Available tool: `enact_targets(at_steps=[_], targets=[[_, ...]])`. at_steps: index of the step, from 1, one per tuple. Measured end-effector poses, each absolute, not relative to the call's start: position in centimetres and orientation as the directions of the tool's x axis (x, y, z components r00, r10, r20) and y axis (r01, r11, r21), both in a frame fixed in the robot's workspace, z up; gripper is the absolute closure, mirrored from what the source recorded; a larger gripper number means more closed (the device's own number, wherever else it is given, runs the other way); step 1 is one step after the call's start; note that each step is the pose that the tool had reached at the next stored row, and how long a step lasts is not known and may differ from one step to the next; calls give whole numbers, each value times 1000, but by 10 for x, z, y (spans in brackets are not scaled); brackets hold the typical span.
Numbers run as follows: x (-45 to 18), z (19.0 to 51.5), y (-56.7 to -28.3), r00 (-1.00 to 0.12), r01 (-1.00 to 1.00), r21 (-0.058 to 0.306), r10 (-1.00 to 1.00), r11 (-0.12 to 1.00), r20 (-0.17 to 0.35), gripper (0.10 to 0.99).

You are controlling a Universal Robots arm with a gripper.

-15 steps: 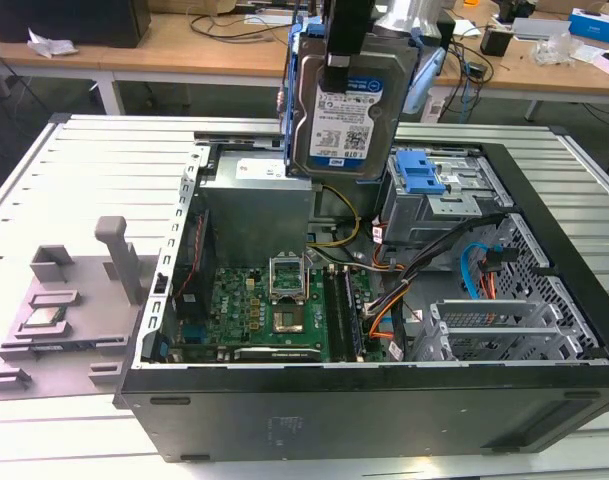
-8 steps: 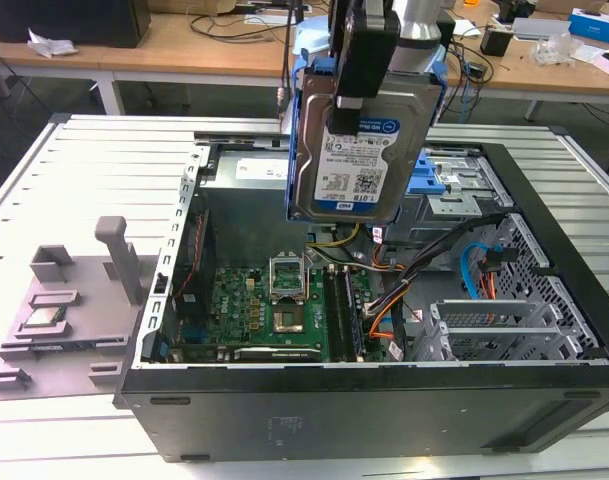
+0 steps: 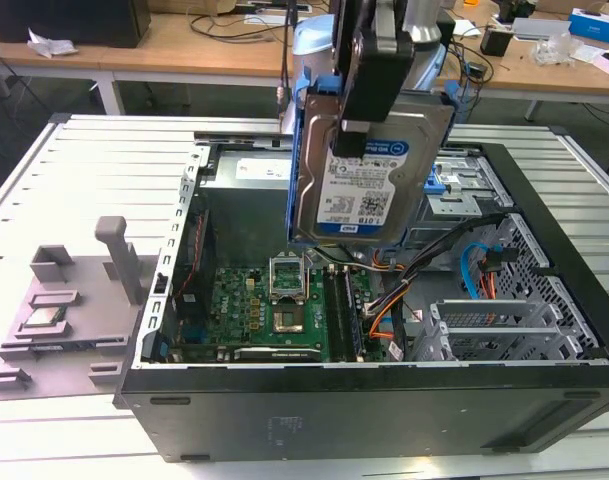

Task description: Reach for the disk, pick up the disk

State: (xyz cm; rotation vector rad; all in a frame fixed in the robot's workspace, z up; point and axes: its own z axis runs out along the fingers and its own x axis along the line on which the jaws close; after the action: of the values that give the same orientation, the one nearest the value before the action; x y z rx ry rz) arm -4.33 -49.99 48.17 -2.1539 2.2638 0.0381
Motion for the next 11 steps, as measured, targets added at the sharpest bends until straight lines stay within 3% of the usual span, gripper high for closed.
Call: enact_targets(at_steps=[11], targets=[[-43,481,-565,-50,-999,6,-998,50,-29,718]])
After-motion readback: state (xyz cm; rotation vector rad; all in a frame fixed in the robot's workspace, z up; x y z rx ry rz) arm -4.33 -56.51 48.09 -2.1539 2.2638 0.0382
